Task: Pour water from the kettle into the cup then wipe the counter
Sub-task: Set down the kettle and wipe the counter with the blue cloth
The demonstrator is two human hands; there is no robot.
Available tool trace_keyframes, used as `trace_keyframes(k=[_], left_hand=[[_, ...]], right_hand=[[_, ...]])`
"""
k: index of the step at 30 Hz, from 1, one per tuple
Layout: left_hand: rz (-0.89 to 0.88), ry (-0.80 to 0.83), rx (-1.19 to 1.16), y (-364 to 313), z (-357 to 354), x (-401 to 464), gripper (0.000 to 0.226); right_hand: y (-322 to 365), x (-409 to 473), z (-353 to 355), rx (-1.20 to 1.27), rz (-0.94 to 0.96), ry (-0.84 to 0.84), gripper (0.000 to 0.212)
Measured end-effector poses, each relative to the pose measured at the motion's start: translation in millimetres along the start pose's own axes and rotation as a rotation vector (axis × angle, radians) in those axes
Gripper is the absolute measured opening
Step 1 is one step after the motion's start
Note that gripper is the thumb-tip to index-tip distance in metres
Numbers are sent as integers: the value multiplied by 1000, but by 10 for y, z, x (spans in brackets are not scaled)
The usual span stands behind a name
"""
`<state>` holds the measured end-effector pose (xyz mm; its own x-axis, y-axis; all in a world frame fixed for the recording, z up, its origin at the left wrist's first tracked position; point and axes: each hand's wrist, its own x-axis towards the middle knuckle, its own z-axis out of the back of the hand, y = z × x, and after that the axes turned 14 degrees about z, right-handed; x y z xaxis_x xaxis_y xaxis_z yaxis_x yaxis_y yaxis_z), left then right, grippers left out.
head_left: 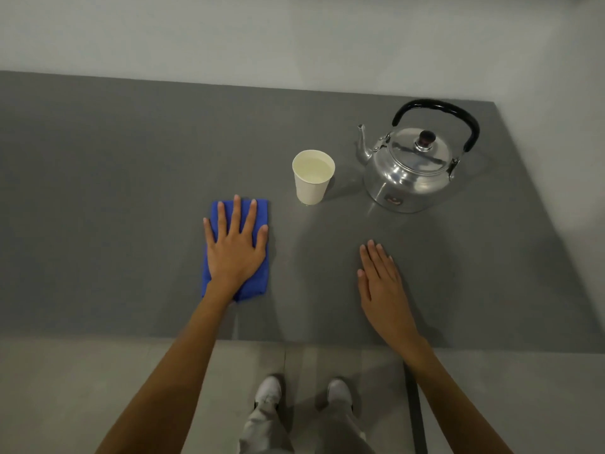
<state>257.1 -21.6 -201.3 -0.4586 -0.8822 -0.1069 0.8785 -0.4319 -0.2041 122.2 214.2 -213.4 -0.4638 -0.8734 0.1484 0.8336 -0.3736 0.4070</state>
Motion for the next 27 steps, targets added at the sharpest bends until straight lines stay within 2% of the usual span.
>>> trace_keyframes(k=[4, 8, 14, 21, 27], left_hand=[[-71, -2, 16, -395, -79, -77, 61], [-172, -2, -2, -629, -204, -621, 61], [-312, 25, 44, -278, -311, -1260, 58], [-181, 0, 18, 527, -76, -955, 58], [-51, -9, -32, 217, 27, -11, 58]], right_hand=[[-1, -8, -12, 0, -2, -25, 48], [17, -1, -9, -25, 16, -51, 48], [20, 0, -7, 1, 13, -44, 48], [33, -2, -12, 5, 7, -30, 49], [50, 12, -8, 7, -2, -31, 48]])
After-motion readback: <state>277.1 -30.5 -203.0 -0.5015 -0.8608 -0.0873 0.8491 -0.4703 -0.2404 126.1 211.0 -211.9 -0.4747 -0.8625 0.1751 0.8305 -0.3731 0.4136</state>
